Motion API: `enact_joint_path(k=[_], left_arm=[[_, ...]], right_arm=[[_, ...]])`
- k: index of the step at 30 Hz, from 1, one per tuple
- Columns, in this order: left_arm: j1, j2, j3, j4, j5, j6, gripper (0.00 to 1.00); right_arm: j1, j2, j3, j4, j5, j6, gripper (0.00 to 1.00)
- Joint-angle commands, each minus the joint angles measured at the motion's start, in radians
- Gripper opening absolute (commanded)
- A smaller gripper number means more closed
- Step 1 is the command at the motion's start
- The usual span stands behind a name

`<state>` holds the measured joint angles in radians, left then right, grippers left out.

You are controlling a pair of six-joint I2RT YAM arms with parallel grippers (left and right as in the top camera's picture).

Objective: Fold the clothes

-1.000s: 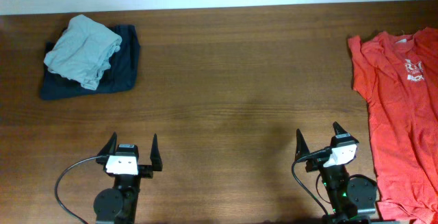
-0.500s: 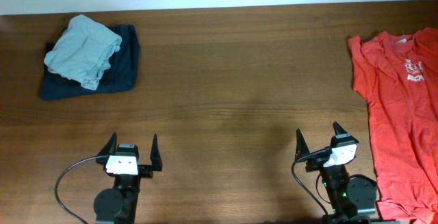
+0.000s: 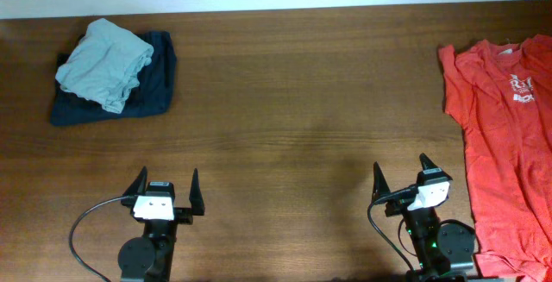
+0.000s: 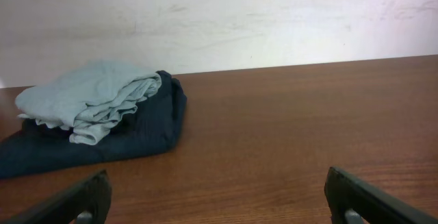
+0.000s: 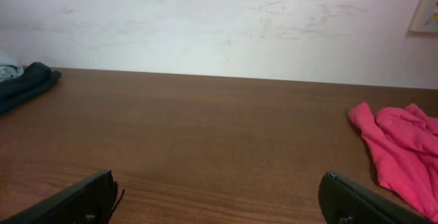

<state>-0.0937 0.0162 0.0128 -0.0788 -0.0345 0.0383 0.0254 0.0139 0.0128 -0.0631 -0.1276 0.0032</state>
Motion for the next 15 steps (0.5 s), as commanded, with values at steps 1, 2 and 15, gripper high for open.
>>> enact_joint_path(k=[1,2,15], left_arm=[[-0.004,-0.008,-0.004,-0.001,-0.011,0.016,0.99],[-0.004,-0.008,-0.004,-0.001,-0.011,0.016,0.99],[-0.004,-0.008,-0.004,-0.001,-0.011,0.016,0.99]], right_arm=[[-0.005,-0.010,-0.007,-0.003,0.009,0.002,0.99],[-0.005,-0.010,-0.007,-0.003,0.009,0.002,0.99],[-0.006,-0.010,-0.007,0.028,0.066,-0.007,0.99]])
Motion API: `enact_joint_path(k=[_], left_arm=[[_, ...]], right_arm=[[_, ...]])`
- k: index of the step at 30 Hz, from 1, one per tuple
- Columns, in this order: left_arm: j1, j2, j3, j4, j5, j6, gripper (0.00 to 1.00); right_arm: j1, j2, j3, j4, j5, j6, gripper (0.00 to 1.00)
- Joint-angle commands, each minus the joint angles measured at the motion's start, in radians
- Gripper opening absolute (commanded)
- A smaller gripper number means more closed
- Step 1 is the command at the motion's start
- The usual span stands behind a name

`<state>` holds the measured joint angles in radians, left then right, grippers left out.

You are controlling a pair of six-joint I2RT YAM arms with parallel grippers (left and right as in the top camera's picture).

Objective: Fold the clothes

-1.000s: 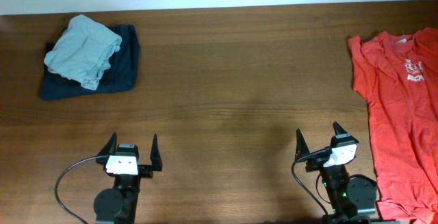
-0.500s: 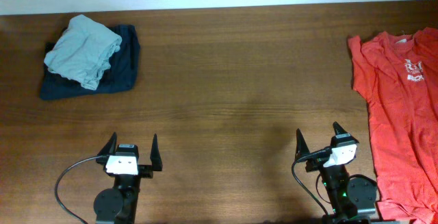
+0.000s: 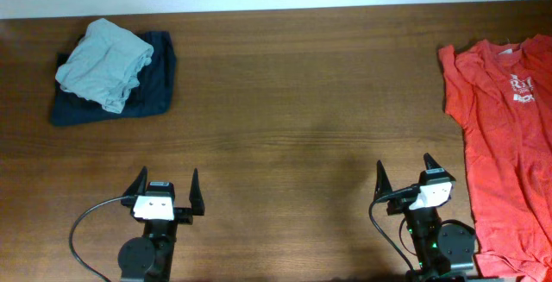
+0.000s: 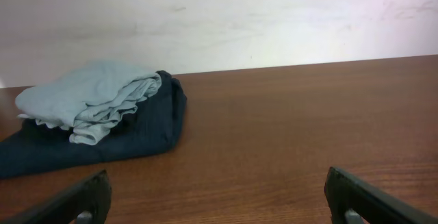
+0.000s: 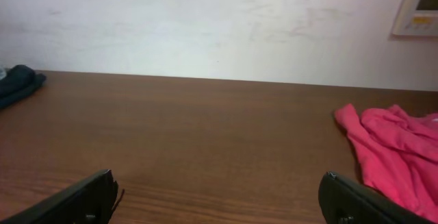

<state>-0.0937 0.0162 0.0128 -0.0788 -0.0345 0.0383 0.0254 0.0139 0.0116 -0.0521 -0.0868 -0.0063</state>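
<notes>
A red T-shirt point(image 3: 504, 135) with white print lies spread flat at the table's right edge; its sleeve shows in the right wrist view point(image 5: 390, 148). A folded light blue garment point(image 3: 103, 62) rests on a folded dark navy one point(image 3: 151, 92) at the far left, also seen by the left wrist as light blue garment point(image 4: 89, 101) on navy garment point(image 4: 137, 131). My left gripper point(image 3: 166, 183) stands open near the front edge, holding nothing. My right gripper point(image 3: 404, 172) is open too, just left of the red shirt.
The wooden table point(image 3: 293, 101) runs back to a white wall point(image 4: 219, 18). A black cable point(image 3: 86, 222) loops beside the left arm's base. A white wall panel point(image 5: 419, 5) shows at the upper right of the right wrist view.
My right gripper has turned slightly toward the right, so the red shirt sits more to the left in its view. The left gripper and the clothes have not moved.
</notes>
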Motion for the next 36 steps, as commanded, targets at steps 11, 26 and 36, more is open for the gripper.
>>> enact_joint_path(k=[11,26,36], left_arm=[[-0.004,-0.008,-0.004,-0.001,-0.011,0.016,0.99],[-0.004,-0.008,-0.004,-0.001,-0.011,0.016,0.99],[-0.004,-0.008,-0.004,-0.001,-0.011,0.016,0.99]], right_arm=[[-0.006,0.211,0.410,-0.169,0.162,0.071,0.99],[-0.006,0.920,1.372,-0.797,0.210,0.045,0.99],[-0.036,1.055,1.526,-0.883,0.320,0.075,0.99]])
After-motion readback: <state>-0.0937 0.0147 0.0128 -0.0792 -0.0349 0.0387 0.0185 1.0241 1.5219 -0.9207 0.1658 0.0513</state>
